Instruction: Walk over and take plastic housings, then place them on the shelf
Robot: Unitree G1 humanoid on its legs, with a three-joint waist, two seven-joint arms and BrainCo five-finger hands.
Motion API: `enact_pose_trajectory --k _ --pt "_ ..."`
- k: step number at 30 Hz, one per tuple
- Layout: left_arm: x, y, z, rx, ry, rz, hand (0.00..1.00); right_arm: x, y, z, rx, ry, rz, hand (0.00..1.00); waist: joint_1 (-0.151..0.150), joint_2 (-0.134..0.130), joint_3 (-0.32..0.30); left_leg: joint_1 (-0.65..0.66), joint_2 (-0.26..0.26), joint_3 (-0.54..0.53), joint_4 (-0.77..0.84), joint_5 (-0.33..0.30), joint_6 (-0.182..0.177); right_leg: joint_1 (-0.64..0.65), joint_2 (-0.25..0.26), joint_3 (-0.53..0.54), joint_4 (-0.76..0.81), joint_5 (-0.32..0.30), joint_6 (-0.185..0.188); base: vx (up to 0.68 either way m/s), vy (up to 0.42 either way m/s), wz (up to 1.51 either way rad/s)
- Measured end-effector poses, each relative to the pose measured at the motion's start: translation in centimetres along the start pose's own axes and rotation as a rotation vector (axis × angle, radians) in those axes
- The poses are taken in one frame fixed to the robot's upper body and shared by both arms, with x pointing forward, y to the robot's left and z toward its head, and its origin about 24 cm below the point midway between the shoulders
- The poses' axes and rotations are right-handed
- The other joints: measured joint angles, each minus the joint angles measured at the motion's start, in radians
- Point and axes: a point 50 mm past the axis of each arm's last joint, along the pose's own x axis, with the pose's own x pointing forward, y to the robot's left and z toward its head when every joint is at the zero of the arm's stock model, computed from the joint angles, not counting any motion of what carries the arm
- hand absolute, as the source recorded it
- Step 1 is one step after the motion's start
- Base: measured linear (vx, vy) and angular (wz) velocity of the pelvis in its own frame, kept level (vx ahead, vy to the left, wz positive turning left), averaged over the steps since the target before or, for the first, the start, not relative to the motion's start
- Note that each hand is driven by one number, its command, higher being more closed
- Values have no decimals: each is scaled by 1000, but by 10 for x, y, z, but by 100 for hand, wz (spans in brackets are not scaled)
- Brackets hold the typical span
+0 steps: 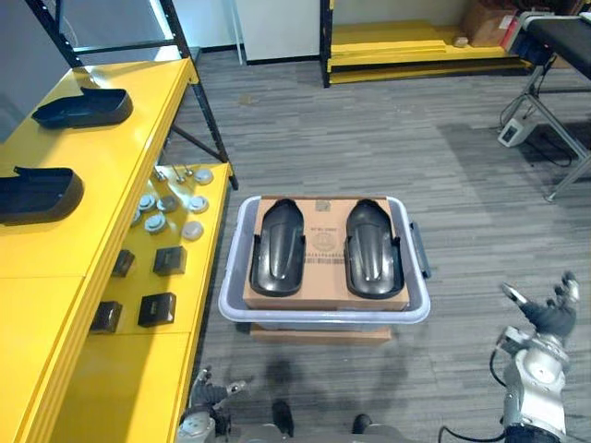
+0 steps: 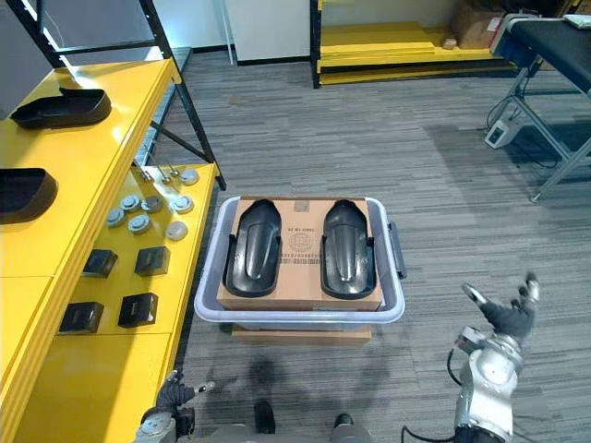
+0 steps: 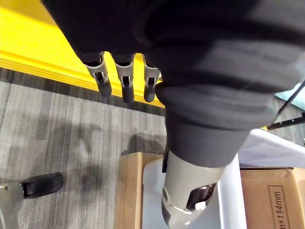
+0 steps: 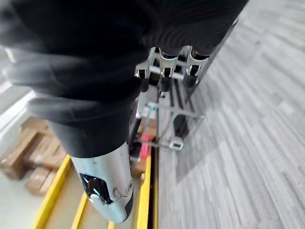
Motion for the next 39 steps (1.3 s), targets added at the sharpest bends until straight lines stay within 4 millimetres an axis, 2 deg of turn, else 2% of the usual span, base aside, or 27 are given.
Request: enact_pose_trajectory --k 2,6,8,12,19,22,23,35,39 --pt "-2 2 -6 1 17 4 0 10 15 5 -32 -9 32 0 8 0 0 -32 -5 -20 -2 10 2 -21 -5 -20 1 2 3 -55 24 31" --pt "-2 2 -5 1 14 9 0 23 26 -3 -53 62 31 0 38 4 6 -84 -17 -63 0 29 13 -50 -14 -64 3 5 4 6 24 31" --pt "-1 1 -2 0 1 15 0 29 33 -4 -81 84 38 0 56 6 30 -90 -20 -66 5 35 16 -51 -17 -71 5 5 4 29 13 20" --pt "-1 -1 3 -1 -23 22 0 40 46 3 -99 98 29 0 57 24 67 -139 -34 -91 22 38 16 -83 -25 -96 18 2 7 34 9 19" --pt "0 -13 15 5 -72 1 0 51 50 -3 -122 190 -58 0 58 35 129 -200 -37 -108 58 38 16 -136 -40 -102 59 -13 7 11 -2 8" --pt "2 -16 23 1 -96 1 0 54 49 -9 -126 252 -97 0 75 46 145 -209 -37 -109 60 38 16 -156 -43 -98 81 -18 6 -6 -1 -1" --pt "2 -18 26 0 -109 4 0 55 50 -9 -129 266 -109 100 77 50 152 -213 -37 -109 62 38 16 -161 -44 -97 86 -19 6 -19 -2 -4" --pt "2 -20 27 -24 -112 10 0 61 47 -2 -73 277 -171 100 76 55 171 -235 -36 -85 68 38 16 -199 -42 -68 99 -19 6 12 -9 -6" --pt "2 -21 27 -23 -111 6 0 52 37 -8 -75 253 -179 100 73 54 171 -198 -36 -84 51 38 15 -166 -39 -67 88 -19 5 46 -29 -2"
